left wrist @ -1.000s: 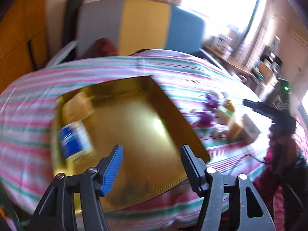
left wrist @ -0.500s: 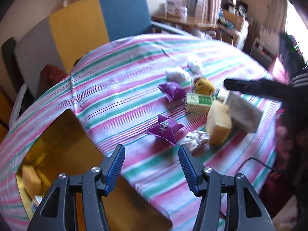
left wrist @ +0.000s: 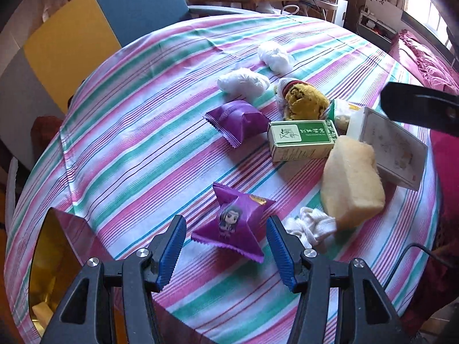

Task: Organize objects
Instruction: 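Move the left tool to the purple snack packet and grasp it, then place the purple packet in the tray with left tool while right tool grasps white socks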

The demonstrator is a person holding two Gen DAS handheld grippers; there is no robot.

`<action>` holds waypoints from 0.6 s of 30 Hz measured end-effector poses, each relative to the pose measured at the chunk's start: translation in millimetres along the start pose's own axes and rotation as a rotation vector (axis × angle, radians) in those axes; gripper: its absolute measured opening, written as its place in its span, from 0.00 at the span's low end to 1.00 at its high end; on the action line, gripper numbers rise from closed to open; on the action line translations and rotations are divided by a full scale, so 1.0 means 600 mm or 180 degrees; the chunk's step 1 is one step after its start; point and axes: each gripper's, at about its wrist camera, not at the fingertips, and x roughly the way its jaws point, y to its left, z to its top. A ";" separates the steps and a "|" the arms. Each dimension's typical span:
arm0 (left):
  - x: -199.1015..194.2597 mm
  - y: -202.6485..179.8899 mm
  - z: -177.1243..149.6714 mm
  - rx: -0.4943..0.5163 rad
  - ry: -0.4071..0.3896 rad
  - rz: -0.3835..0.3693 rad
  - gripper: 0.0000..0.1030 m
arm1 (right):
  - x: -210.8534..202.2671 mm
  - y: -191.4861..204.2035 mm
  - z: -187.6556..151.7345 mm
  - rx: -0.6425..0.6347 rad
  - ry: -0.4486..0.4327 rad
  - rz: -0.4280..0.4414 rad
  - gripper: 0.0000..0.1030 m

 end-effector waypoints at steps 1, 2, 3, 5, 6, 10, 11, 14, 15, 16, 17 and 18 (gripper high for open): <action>0.009 0.001 0.003 -0.0007 0.0038 -0.0032 0.55 | 0.000 0.000 0.000 0.0002 0.0004 0.0003 0.85; 0.014 0.003 0.005 -0.0020 0.0066 -0.0055 0.52 | 0.001 0.000 0.000 0.0002 0.0008 0.0003 0.85; 0.023 0.005 0.007 -0.0055 0.0110 -0.0113 0.47 | 0.002 0.000 0.000 0.0001 0.0013 0.0001 0.85; 0.037 0.008 0.003 -0.0162 0.0219 -0.0272 0.33 | 0.002 0.001 0.000 -0.0012 0.0018 -0.0007 0.85; 0.038 0.007 -0.001 -0.0198 0.0213 -0.0270 0.33 | 0.003 0.003 0.000 -0.0034 0.0022 -0.0014 0.85; 0.010 0.012 -0.024 -0.0438 0.0015 -0.0331 0.32 | 0.004 0.012 -0.002 -0.0139 0.0027 -0.0018 0.83; -0.004 0.016 -0.032 -0.0534 -0.0054 -0.0342 0.32 | 0.005 0.015 -0.003 -0.0168 0.0041 0.0008 0.81; -0.056 0.030 -0.061 -0.0811 -0.0304 -0.0407 0.32 | 0.005 0.031 -0.007 -0.0309 0.0043 0.0109 0.75; -0.073 0.033 -0.072 -0.0865 -0.0383 -0.0423 0.32 | 0.004 0.037 -0.008 -0.0373 0.0042 0.0143 0.74; -0.093 0.035 -0.084 -0.0909 -0.0466 -0.0428 0.32 | 0.004 0.045 -0.011 -0.0448 0.0047 0.0171 0.72; -0.111 0.036 -0.097 -0.0941 -0.0526 -0.0420 0.32 | 0.005 0.054 -0.014 -0.0526 0.0060 0.0197 0.69; -0.126 0.039 -0.107 -0.0963 -0.0570 -0.0414 0.32 | 0.006 0.062 -0.018 -0.0613 0.0075 0.0227 0.66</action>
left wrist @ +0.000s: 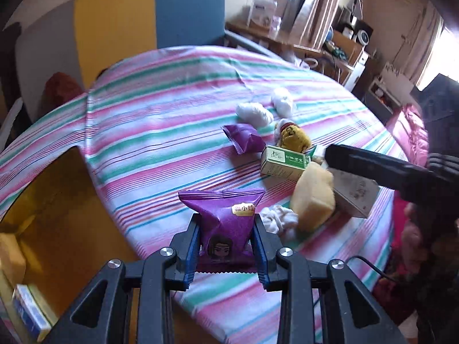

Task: Organize objects
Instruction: 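Place the purple packet in the tray with left tool while right tool grasps white socks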

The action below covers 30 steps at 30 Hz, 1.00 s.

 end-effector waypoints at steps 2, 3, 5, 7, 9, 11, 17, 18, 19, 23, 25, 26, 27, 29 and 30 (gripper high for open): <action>-0.028 0.005 -0.012 -0.0023 -0.0099 0.0004 0.32 | 0.003 0.020 -0.005 -0.0187 0.0034 0.0082 0.62; -0.043 0.008 -0.021 -0.0029 -0.0132 0.0016 0.32 | 0.005 0.037 -0.010 -0.0342 0.0062 0.0128 0.60; -0.068 0.021 -0.044 -0.0075 -0.0176 0.0045 0.32 | 0.010 0.066 -0.023 -0.0615 0.0123 0.0203 0.57; -0.087 0.038 -0.069 -0.0165 -0.0191 0.0037 0.32 | 0.022 0.101 -0.041 -0.0945 0.0262 0.0293 0.53; -0.104 0.061 -0.098 -0.0300 -0.0197 0.0045 0.32 | 0.041 0.130 -0.064 -0.1244 0.0460 0.0291 0.50; -0.111 0.083 -0.121 -0.0424 -0.0193 0.0044 0.32 | 0.065 0.147 -0.084 -0.1460 0.0660 0.0179 0.49; -0.147 0.131 -0.184 -0.0756 -0.0231 0.0126 0.32 | 0.120 0.149 -0.098 -0.1892 0.0842 -0.0515 0.48; -0.152 0.137 -0.189 -0.0795 -0.0241 0.0145 0.32 | 0.127 0.146 -0.098 -0.1948 0.0857 -0.0621 0.48; -0.159 0.146 -0.196 -0.0840 -0.0259 0.0167 0.32 | 0.137 0.144 -0.096 -0.1969 0.0900 -0.0683 0.48; -0.190 0.177 -0.221 -0.1006 -0.0320 0.0302 0.32 | 0.159 0.138 -0.102 -0.2090 0.1008 -0.0872 0.48; -0.204 0.192 -0.233 -0.1086 -0.0345 0.0400 0.32 | 0.161 0.135 -0.102 -0.2111 0.1016 -0.0887 0.43; -0.212 0.200 -0.239 -0.1136 -0.0360 0.0458 0.32 | 0.161 0.134 -0.102 -0.2105 0.1024 -0.0885 0.41; -0.220 0.208 -0.246 -0.1186 -0.0374 0.0522 0.32 | 0.161 0.132 -0.102 -0.2101 0.1029 -0.0883 0.39; -0.239 0.225 -0.260 -0.1298 -0.0414 0.0665 0.32 | 0.164 0.132 -0.100 -0.2111 0.1021 -0.0897 0.38; -0.250 0.235 -0.269 -0.1350 -0.0433 0.0749 0.32 | 0.165 0.132 -0.100 -0.2131 0.1018 -0.0910 0.37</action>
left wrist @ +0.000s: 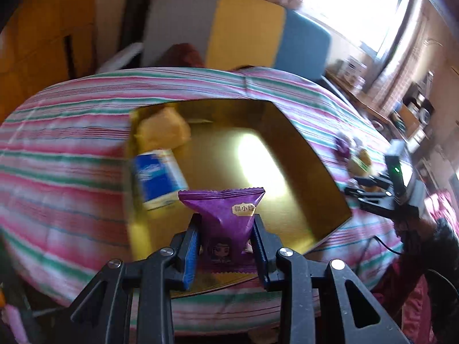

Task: Organize objects
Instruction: 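Place the purple packet in the tray with left tool while right tool grasps white socks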

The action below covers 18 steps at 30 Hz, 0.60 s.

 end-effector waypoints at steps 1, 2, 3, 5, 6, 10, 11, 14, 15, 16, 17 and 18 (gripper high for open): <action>-0.007 0.014 -0.002 -0.0027 -0.0017 0.0073 0.32 | 0.000 -0.001 0.000 -0.0006 -0.0004 -0.0009 0.37; -0.011 0.025 -0.005 -0.0037 -0.0027 0.0135 0.32 | 0.000 0.000 0.002 -0.0003 -0.0007 -0.0019 0.35; -0.014 0.033 -0.008 -0.0037 -0.0025 0.0200 0.32 | 0.000 -0.003 0.002 0.0009 -0.0014 -0.0028 0.34; -0.010 0.042 -0.014 -0.0036 0.0022 0.0281 0.32 | 0.001 -0.006 0.004 0.0034 -0.0026 -0.0043 0.33; -0.005 0.043 -0.017 -0.0037 0.0056 0.0285 0.32 | 0.001 -0.007 0.005 0.0043 -0.0029 -0.0040 0.32; 0.024 0.029 -0.021 0.0076 0.0188 0.0270 0.32 | 0.002 -0.011 0.005 0.0033 -0.0029 -0.0048 0.32; 0.030 0.025 -0.020 0.0114 0.0215 0.0281 0.32 | 0.002 -0.010 0.005 0.0029 -0.0030 -0.0049 0.32; 0.056 0.022 -0.012 0.0172 0.0287 0.0352 0.32 | 0.004 -0.012 0.005 0.0036 -0.0031 -0.0046 0.32; 0.064 0.021 -0.010 0.0185 0.0315 0.0367 0.33 | 0.004 -0.014 0.005 0.0041 -0.0032 -0.0041 0.32; 0.072 0.021 -0.007 0.0195 0.0344 0.0392 0.33 | 0.004 -0.013 0.005 0.0043 -0.0032 -0.0041 0.32; 0.079 0.020 -0.004 0.0213 0.0359 0.0412 0.33 | 0.004 -0.013 0.005 0.0043 -0.0032 -0.0041 0.32; 0.086 0.020 -0.003 0.0244 0.0379 0.0427 0.33 | 0.004 -0.014 0.005 0.0042 -0.0032 -0.0041 0.32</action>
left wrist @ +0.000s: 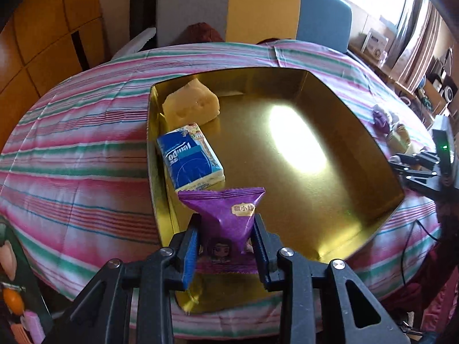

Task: Organize objects
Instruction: 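Place the purple packet in the tray with left tool while right tool grasps white socks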

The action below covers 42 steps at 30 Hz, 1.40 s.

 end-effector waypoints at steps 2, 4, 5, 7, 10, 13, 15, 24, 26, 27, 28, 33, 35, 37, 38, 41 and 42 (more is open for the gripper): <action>0.016 0.001 0.005 0.0029 0.0057 0.0068 0.33 | 0.000 0.001 0.000 0.0003 -0.0001 0.0001 0.32; 0.028 0.003 0.007 0.0028 0.0105 0.0105 0.34 | -0.003 0.012 0.000 0.0006 -0.0001 0.0000 0.32; 0.033 0.003 0.009 0.0023 0.0123 0.0133 0.35 | -0.004 0.013 0.000 0.0005 -0.0001 -0.0001 0.32; 0.041 0.003 0.011 0.0039 0.0127 0.0189 0.39 | -0.004 0.013 0.000 0.0004 -0.0001 -0.0003 0.32; 0.041 0.001 0.013 0.0027 0.0115 0.0217 0.42 | -0.004 0.014 0.000 0.0004 -0.0002 -0.0003 0.32; 0.026 -0.003 0.012 0.0039 0.0042 0.0229 0.42 | -0.004 0.015 0.000 -0.0004 -0.0008 -0.0013 0.32; 0.008 -0.002 0.010 0.0013 -0.0046 0.0245 0.42 | -0.004 0.014 0.000 0.0004 -0.0020 -0.0029 0.32; -0.050 0.033 -0.026 -0.0410 -0.0316 0.0171 0.42 | -0.009 -0.003 0.010 0.0202 -0.0112 0.0143 0.29; -0.055 0.034 -0.033 -0.0443 -0.0334 0.0155 0.42 | -0.015 -0.005 0.008 0.0258 -0.0129 0.0162 0.29; -0.056 0.035 -0.035 -0.0460 -0.0352 0.0166 0.42 | -0.015 -0.008 0.009 0.0301 -0.0137 0.0163 0.29; -0.058 0.036 -0.038 -0.0475 -0.0371 0.0185 0.42 | -0.016 -0.012 0.008 0.0337 -0.0138 0.0169 0.29; -0.064 0.036 -0.047 -0.0492 -0.0431 0.0203 0.42 | -0.029 -0.012 -0.001 0.0468 -0.0144 0.0175 0.29; -0.066 0.034 -0.049 -0.0467 -0.0453 0.0227 0.42 | -0.030 -0.009 -0.001 0.0485 -0.0137 0.0164 0.29; -0.068 0.034 -0.050 -0.0472 -0.0461 0.0217 0.42 | -0.030 -0.013 0.000 0.0522 -0.0134 0.0175 0.29; -0.068 0.034 -0.050 -0.0478 -0.0463 0.0213 0.42 | -0.031 -0.015 0.001 0.0552 -0.0136 0.0193 0.29; -0.069 0.035 -0.052 -0.0484 -0.0457 0.0216 0.42 | -0.033 -0.019 0.001 0.0602 -0.0135 0.0194 0.29; -0.068 0.036 -0.052 -0.0488 -0.0453 0.0210 0.42 | -0.034 -0.022 0.000 0.0622 -0.0132 0.0193 0.29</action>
